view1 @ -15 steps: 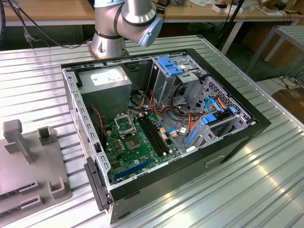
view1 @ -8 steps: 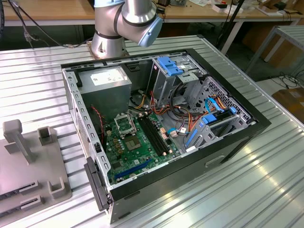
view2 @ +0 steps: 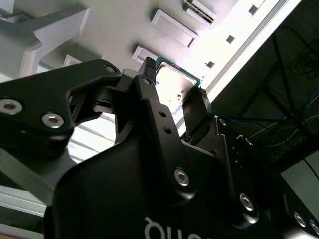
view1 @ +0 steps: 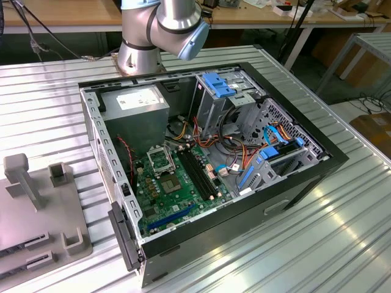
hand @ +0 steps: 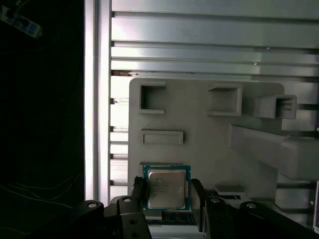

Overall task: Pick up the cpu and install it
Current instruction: 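Pick up the cpu and move it towards the insertion slot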

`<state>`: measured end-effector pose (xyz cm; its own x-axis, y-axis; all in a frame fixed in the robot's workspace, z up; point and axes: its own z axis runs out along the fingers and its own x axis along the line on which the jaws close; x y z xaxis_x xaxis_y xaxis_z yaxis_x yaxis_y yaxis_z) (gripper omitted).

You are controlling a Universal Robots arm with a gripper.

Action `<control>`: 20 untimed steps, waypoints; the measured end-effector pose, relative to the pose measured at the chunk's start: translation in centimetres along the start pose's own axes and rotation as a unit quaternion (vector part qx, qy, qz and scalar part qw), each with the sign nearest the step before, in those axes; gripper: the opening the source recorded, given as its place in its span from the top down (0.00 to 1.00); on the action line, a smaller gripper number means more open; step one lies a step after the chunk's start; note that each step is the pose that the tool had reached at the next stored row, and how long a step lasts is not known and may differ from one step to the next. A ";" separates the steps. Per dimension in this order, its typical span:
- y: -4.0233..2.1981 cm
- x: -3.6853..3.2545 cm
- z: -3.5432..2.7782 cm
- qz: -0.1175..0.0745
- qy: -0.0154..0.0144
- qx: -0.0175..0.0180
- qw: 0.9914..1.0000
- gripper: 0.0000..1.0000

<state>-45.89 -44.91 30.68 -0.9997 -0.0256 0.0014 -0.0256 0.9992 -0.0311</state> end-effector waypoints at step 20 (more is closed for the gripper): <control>-0.03 0.00 -0.94 0.000 0.000 -0.001 1.000 0.53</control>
<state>-45.89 -44.91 31.63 -0.9997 -0.0256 0.0018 -0.0256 0.9992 -0.0297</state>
